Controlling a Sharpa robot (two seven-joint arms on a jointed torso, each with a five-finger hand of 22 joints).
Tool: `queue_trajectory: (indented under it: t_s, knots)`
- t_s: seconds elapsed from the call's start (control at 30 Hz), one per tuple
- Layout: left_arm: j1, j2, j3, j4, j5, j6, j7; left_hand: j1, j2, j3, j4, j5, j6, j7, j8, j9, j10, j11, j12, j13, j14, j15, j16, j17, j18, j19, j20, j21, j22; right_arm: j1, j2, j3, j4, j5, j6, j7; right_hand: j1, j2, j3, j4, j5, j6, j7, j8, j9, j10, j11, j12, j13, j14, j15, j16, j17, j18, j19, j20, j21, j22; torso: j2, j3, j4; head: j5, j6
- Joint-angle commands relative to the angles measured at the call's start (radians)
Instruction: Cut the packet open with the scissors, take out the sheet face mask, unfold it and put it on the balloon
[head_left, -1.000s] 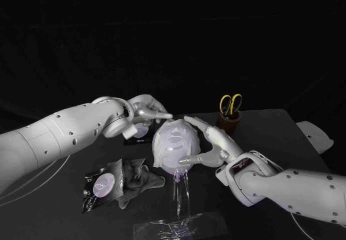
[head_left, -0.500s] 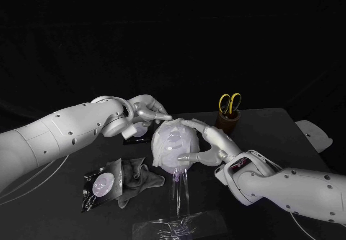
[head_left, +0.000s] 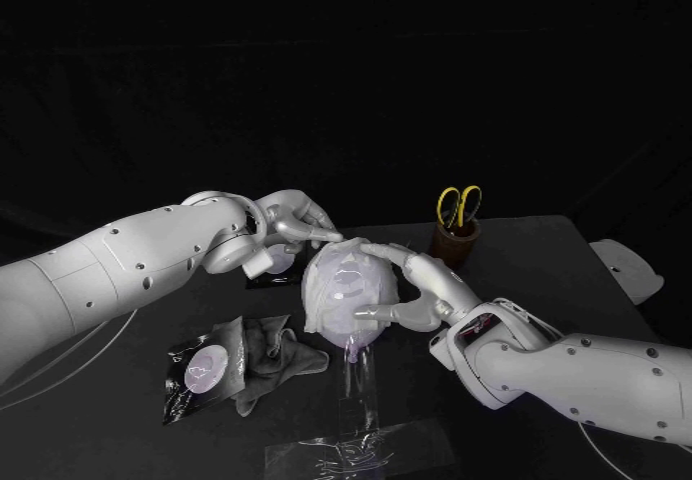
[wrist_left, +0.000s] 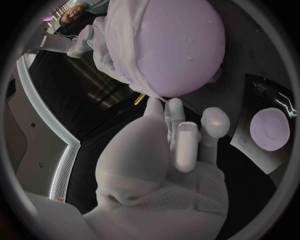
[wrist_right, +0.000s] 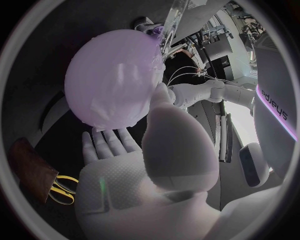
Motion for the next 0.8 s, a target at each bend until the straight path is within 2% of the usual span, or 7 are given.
queue_trajectory:
  t_s: [0.03, 0.23, 0.47, 0.57, 0.73, 0.77, 0.8]
  knots:
    - [0.002, 0.003, 0.001, 0.003, -0.003, 0.016, 0.005, 0.016, 0.005, 0.010, 0.000, 0.003, 0.007, -0.001, 0.000, 0.001, -0.006, -0.002, 0.002, 0.001, 0.000, -0.007, 0.006, 0.077, -0.007, -0.009, 0.000, 0.006, 0.003, -0.002, 0.001, -0.001, -0.002, -0.010, 0.037, -0.010, 0.004, 0.012, 0.009, -0.002, -0.003, 0.005, 0.137, 0.000, -0.003, 0.010, 0.000, 0.006, 0.001, 0.013, -0.001, 0.006, 0.002, 0.009, 0.011, 0.000, 0.003, 0.002, 0.000, -0.0001, 0.0000, 0.002, -0.001]
    - [0.002, 0.004, 0.001, 0.002, -0.001, 0.009, 0.009, 0.104, 0.041, 0.066, -0.020, 0.004, 0.026, -0.011, 0.005, 0.003, -0.015, -0.011, -0.012, -0.003, 0.005, -0.017, 0.009, 0.086, -0.007, -0.010, -0.004, 0.012, 0.010, -0.002, 0.001, -0.001, -0.002, -0.006, 0.038, -0.007, 0.005, 0.014, 0.011, -0.002, -0.003, 0.004, 0.138, -0.001, -0.004, 0.008, 0.000, 0.005, 0.001, 0.017, -0.002, 0.007, 0.003, 0.010, 0.014, 0.000, 0.004, 0.004, 0.000, 0.0002, -0.0001, 0.004, -0.001]
    - [0.002, 0.004, 0.001, 0.001, 0.004, -0.003, 0.016, 0.166, 0.049, 0.138, -0.037, 0.004, 0.037, -0.004, 0.021, 0.014, -0.005, -0.009, -0.020, 0.007, 0.011, -0.017, 0.013, 0.097, -0.009, -0.007, -0.009, 0.023, 0.023, -0.002, 0.001, -0.001, -0.002, -0.003, 0.037, -0.003, 0.006, 0.015, 0.012, -0.002, -0.004, 0.002, 0.138, -0.002, -0.006, 0.002, 0.000, 0.004, 0.000, 0.016, -0.002, 0.007, 0.002, 0.010, 0.015, 0.000, 0.004, 0.005, 0.000, 0.0002, -0.0001, 0.003, -0.002]
    - [0.002, 0.004, 0.001, 0.001, 0.010, -0.015, 0.020, 0.173, 0.040, 0.171, -0.036, 0.004, 0.033, -0.001, 0.031, 0.023, 0.014, -0.008, -0.012, 0.025, 0.016, -0.015, 0.016, 0.106, -0.011, -0.003, -0.011, 0.029, 0.033, -0.002, 0.001, -0.001, -0.001, -0.002, 0.037, -0.002, 0.007, 0.014, 0.013, -0.002, -0.004, 0.002, 0.138, -0.002, -0.006, -0.001, 0.000, 0.003, 0.000, 0.015, -0.002, 0.006, 0.002, 0.010, 0.016, 0.000, 0.005, 0.006, 0.001, 0.0000, -0.0002, 0.004, -0.002]
    - [0.002, 0.004, 0.001, 0.000, 0.024, -0.033, 0.026, 0.167, 0.001, 0.261, -0.018, 0.004, 0.022, 0.000, 0.055, 0.048, 0.045, -0.008, 0.008, 0.062, 0.027, -0.016, 0.023, 0.123, -0.015, 0.009, -0.013, 0.046, 0.057, -0.002, 0.000, -0.001, -0.002, -0.001, 0.039, -0.002, 0.007, 0.015, 0.014, -0.002, -0.005, 0.003, 0.138, -0.002, -0.006, -0.002, 0.000, 0.002, -0.001, 0.015, -0.002, 0.006, 0.001, 0.010, 0.017, 0.000, 0.005, 0.006, 0.001, 0.0001, 0.0000, 0.004, 0.000]
    - [0.002, 0.003, 0.001, 0.000, 0.028, -0.038, 0.029, 0.163, -0.019, 0.297, -0.013, 0.002, 0.018, -0.002, 0.062, 0.057, 0.051, -0.010, 0.015, 0.073, 0.028, -0.015, 0.024, 0.127, -0.015, 0.011, -0.013, 0.050, 0.063, -0.002, 0.000, -0.001, -0.002, -0.001, 0.039, -0.002, 0.007, 0.015, 0.014, -0.002, -0.005, 0.003, 0.138, -0.002, -0.006, -0.002, 0.000, 0.002, -0.001, 0.015, -0.002, 0.006, 0.001, 0.010, 0.017, 0.000, 0.005, 0.006, 0.001, 0.0002, -0.0001, 0.004, 0.000]
    - [0.002, 0.003, 0.001, 0.000, 0.031, -0.042, 0.030, 0.156, -0.026, 0.324, -0.005, 0.002, 0.018, -0.001, 0.067, 0.063, 0.058, -0.009, 0.023, 0.084, 0.032, -0.016, 0.026, 0.133, -0.016, 0.013, -0.014, 0.053, 0.068, -0.002, 0.000, -0.001, -0.002, -0.001, 0.039, -0.002, 0.007, 0.015, 0.014, -0.002, -0.005, 0.003, 0.138, -0.002, -0.006, -0.002, 0.000, 0.002, -0.001, 0.015, -0.002, 0.006, 0.001, 0.010, 0.017, 0.000, 0.005, 0.006, 0.000, 0.0002, 0.0003, 0.005, -0.001]
